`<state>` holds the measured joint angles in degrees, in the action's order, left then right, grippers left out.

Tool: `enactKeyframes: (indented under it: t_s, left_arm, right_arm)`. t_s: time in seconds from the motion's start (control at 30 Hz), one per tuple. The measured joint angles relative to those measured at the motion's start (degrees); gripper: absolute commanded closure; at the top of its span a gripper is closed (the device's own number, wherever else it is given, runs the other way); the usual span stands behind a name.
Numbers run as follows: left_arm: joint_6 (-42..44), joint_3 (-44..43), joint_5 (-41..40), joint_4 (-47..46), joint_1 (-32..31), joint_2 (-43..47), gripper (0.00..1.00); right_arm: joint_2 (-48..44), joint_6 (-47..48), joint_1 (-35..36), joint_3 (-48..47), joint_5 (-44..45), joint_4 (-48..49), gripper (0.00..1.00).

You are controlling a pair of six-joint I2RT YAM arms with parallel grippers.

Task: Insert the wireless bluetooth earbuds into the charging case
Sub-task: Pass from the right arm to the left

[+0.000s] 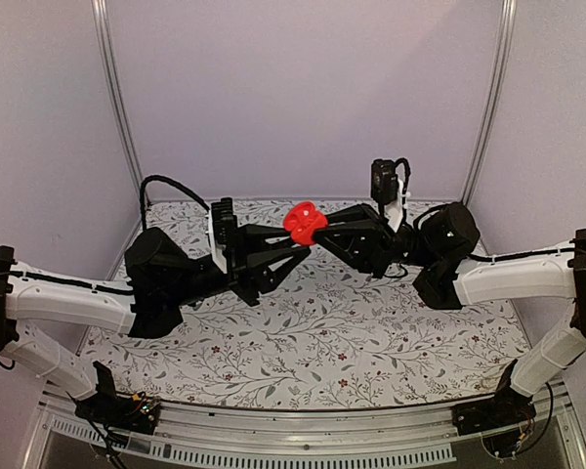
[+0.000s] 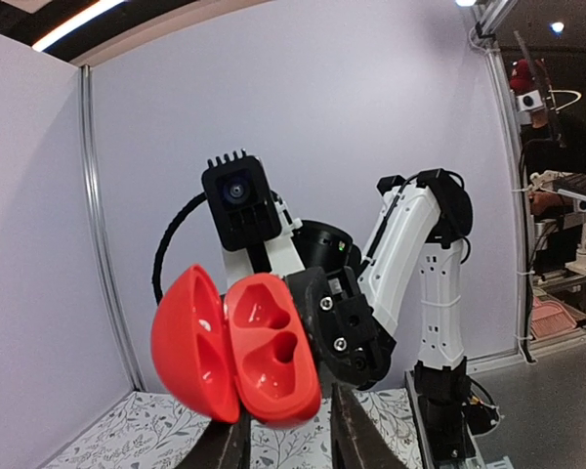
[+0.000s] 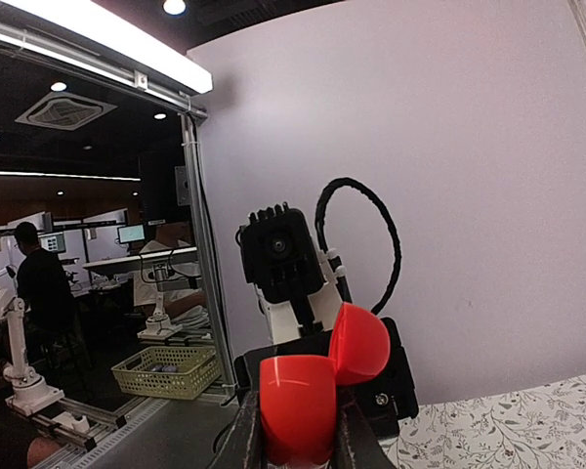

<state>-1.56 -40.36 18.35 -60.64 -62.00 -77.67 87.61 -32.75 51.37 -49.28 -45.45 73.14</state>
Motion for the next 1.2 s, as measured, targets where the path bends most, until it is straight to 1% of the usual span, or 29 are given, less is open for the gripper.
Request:
enactKeyframes:
  t_s: [0.17,0.3,0.37,0.43,0.57,0.7,0.83,0.97,1.2]
  left_arm:
    - [-0.4,0.0,-0.2,0.0,0.0,0.0,0.79]
    - [-0.7,0.0,-0.4,0.0,0.0,0.0,0.83]
    - [-1.0,0.0,-0.5,0.1,0.0,0.0,0.84]
    - [-1.2,0.0,-0.6,0.3,0.0,0.0,0.86]
    - [-1.7,0.0,-0.7,1.3,0.0,0.4,0.88]
    - [-2.3,1.1,0.3,3.0,0.2,2.9,0.89]
    - [-2.9,1.9,2.1,5.8,0.7,5.9,0.9]
    - [-3.0,1.9,4.0,9.7,1.3,8.0,0.9]
    - [-2.9,1.9,6.4,17.8,1.9,9.9,0.92]
  right_arm:
    - [0.0,0.6,0.1,0.3,0.0,0.3,0.98]
    - [0.0,0.7,0.1,0.3,0.2,0.5,0.93]
    - [0.0,1.0,0.1,0.4,0.2,0.5,0.81]
    - [0.0,1.3,0.1,0.4,0.1,0.4,0.75]
    - [-0.6,2.9,0.0,1.1,0.2,-1.7,0.57]
    - [-1.1,3.5,-0.7,2.6,-0.2,-5.5,0.49]
    - [-2.9,3.6,-3.0,3.9,-1.6,-9.8,0.49]
    - [-6.3,5.9,-4.2,3.9,-3.5,-16.9,0.49]
    - [-11.7,15.1,-4.1,-0.6,-6.1,-37.7,0.49]
